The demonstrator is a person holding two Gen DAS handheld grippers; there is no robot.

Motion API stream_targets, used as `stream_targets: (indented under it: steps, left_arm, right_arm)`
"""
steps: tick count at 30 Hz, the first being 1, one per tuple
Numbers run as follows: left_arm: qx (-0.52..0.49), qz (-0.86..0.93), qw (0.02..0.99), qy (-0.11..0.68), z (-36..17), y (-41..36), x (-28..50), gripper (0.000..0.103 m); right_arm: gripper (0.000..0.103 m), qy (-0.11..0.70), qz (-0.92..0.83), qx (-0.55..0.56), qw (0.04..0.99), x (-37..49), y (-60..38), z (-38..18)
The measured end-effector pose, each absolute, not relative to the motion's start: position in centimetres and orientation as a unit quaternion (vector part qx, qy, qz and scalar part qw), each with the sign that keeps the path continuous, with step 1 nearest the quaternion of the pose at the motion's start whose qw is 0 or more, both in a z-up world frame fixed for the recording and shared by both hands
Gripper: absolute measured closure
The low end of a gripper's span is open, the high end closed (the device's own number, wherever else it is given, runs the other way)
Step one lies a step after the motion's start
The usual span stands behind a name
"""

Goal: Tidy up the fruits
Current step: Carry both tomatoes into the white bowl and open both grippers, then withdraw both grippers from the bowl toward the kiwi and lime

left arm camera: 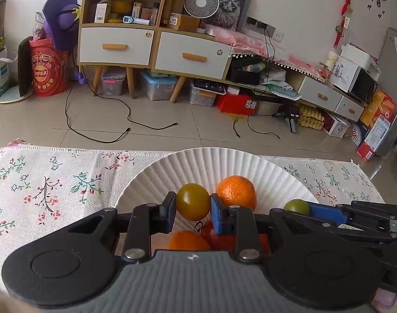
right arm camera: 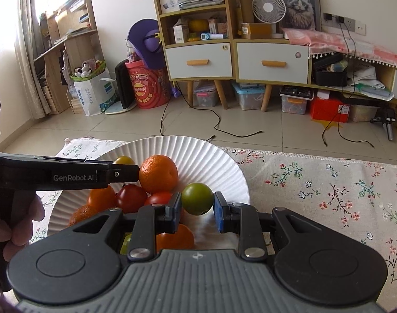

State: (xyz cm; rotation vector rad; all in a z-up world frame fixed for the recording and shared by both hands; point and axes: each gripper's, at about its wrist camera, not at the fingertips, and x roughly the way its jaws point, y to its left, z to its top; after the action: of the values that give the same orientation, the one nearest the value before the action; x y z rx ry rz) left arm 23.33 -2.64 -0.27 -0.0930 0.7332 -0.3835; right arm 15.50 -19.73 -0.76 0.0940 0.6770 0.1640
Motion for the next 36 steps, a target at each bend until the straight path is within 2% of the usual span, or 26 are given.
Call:
stream_targets:
  steps: [2, 7, 11, 13, 16, 18, 22, 30, 33, 36]
  left_arm:
    - [-0.045, -0.185, 0.916, 0.353, -0.2, -2.5, 23.2, 0.083]
    - [-0.032, -0.18, 0.92, 0.346, 0.5, -2.6, 22.8, 0.064]
    - [-0.022, -0.178, 0.923, 0.341, 1.2, -2.4, 21.9, 0.053]
    - [-0.018, -0.176, 0.924, 0.34, 1.6, -2.3, 21.2, 0.044]
    - [-0.013, -0.163, 0.926, 0.34, 2.3, -1.7, 19.9, 0.033]
    - [-0.013, -0.159, 0.927, 0.34, 2.7, -1.4, 19.0, 0.025]
    - [-0.01, -0.157, 0.927, 0.34, 3.3, -0.6, 17.2, 0.016]
    - [0.001, -0.153, 0.926, 0.344, 4.4, 0.1, 15.0, 0.007]
    - [-0.003, -0.147, 0.928, 0.342, 4.6, 0.5, 14.1, 0.007]
    - [-0.004, -0.144, 0.927, 0.346, 4.4, 0.9, 13.3, 0.007]
  right_arm:
    - [0.076, 0.328, 0.079, 0.051, 0.94, 15.4, -19.7, -0.6]
    - [0.064, 0.329, 0.072, 0.054, 0.94, 15.1, -19.9, 0.0]
    - [0.053, 0.33, 0.061, 0.05, 0.941, 14.6, -20.1, 0.7]
    - [0.049, 0.331, 0.054, 0.048, 0.941, 14.1, -20.1, 1.2]
    - [0.041, 0.334, 0.046, 0.041, 0.94, 13.3, -20.1, 1.9]
    - [0.032, 0.331, 0.048, 0.037, 0.942, 12.6, -19.9, 2.3]
    - [0.028, 0.336, 0.042, 0.03, 0.941, 11.8, -19.4, 2.7]
    - [0.012, 0.336, 0.04, 0.017, 0.941, 9.8, -18.1, 3.7]
    - [0.007, 0.333, 0.037, 0.018, 0.942, 9.0, -17.8, 3.7]
    - [0.007, 0.338, 0.036, 0.022, 0.94, 8.3, -17.6, 3.3]
